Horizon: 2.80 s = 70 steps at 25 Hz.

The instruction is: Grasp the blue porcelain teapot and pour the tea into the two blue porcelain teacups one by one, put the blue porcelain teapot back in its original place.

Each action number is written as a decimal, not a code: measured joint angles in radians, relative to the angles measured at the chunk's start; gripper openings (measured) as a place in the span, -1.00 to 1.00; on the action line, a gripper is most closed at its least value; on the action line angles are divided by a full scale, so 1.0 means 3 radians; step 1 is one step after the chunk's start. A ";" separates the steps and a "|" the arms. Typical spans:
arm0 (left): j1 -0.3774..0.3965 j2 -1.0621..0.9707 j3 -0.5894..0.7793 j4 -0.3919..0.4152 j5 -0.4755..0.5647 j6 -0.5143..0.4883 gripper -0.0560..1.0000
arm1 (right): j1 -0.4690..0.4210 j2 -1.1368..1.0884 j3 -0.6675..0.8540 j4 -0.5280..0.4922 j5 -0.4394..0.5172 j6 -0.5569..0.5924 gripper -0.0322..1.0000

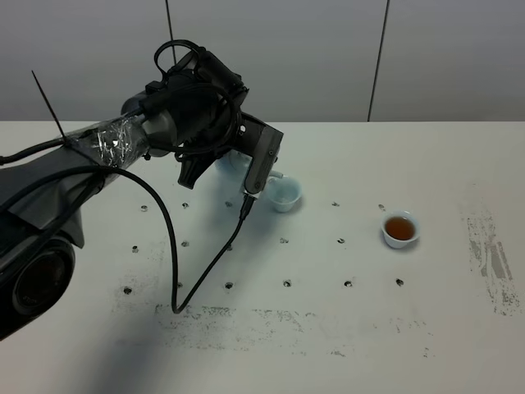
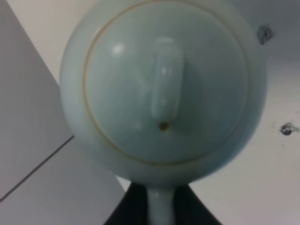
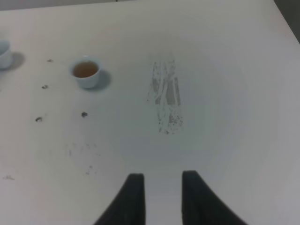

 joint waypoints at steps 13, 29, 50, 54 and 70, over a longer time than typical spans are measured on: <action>-0.0137 0.0066 0.0000 0.0287 -0.0027 0.0001 -0.67 | 0.0000 0.0000 0.0000 0.0000 0.0000 0.0000 -0.53; -0.0207 0.0066 0.0000 0.0695 -0.0041 0.0001 -0.67 | 0.0000 0.0000 0.0000 0.0000 0.0000 0.0000 -0.53; -0.0331 0.0066 0.0000 0.1011 -0.0047 0.0048 -0.67 | 0.0000 0.0000 0.0000 0.0000 0.0000 0.0000 -0.53; -0.0338 0.0066 0.0000 0.1091 -0.0050 0.0052 -0.67 | 0.0000 0.0000 0.0000 0.0000 0.0000 0.0000 -0.53; -0.0379 0.0066 0.0000 0.1165 -0.0079 0.0281 -0.67 | 0.0000 0.0000 0.0000 0.0000 0.0000 0.0000 -0.53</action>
